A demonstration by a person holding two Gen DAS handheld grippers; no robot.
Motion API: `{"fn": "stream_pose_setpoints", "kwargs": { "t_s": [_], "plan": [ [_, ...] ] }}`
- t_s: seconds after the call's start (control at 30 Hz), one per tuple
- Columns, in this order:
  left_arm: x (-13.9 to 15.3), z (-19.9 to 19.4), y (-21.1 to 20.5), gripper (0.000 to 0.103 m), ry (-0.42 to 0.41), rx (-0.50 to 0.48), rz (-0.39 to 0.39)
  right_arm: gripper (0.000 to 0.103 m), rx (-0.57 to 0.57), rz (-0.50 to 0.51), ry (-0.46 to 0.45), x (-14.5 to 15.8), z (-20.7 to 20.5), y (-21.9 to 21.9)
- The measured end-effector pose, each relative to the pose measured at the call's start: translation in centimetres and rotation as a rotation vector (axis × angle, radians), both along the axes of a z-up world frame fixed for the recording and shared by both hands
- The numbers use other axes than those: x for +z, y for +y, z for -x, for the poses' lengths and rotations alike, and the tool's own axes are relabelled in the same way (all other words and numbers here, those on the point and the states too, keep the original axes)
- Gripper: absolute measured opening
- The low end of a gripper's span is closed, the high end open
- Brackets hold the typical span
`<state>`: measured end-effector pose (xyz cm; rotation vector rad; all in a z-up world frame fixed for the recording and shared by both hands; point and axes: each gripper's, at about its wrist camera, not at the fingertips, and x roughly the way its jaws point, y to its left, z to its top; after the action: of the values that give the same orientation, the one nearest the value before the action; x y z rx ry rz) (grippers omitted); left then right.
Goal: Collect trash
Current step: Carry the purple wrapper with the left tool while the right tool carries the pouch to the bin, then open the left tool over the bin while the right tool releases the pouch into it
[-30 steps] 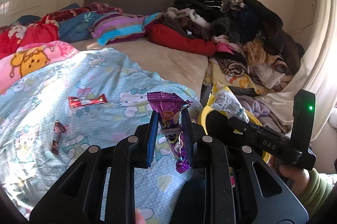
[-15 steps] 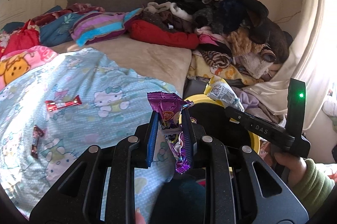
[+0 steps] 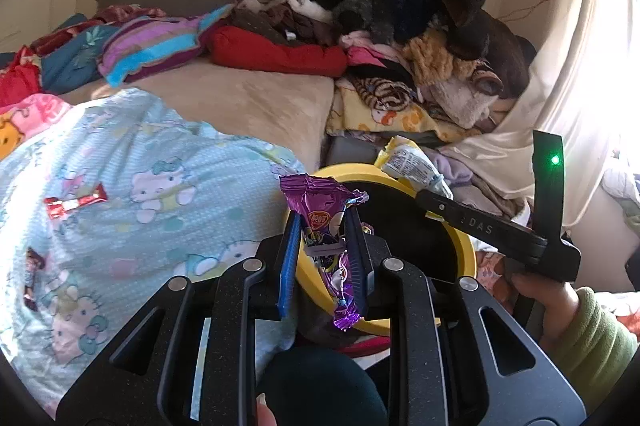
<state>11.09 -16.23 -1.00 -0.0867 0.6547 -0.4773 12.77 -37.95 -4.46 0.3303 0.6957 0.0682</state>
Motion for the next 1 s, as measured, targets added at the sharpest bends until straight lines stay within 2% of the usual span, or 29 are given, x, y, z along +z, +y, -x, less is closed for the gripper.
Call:
{"fn": "stream_pose_setpoints", "kwargs": {
  "t_s": [0.53, 1.0],
  "plan": [
    [-2.7, -1.9, -4.5, 0.017, 0.062, -0.106, 0.003, 0.032, -0.069, -0.028, 0.063, -1.8, -0.1, -2.8],
    [-5.6, -5.6, -7.4, 0.017, 0.161, -0.140, 0.003, 0.036, -0.109, -0.069, 0.071, -1.8, 0.0, -4.5]
  ]
}}
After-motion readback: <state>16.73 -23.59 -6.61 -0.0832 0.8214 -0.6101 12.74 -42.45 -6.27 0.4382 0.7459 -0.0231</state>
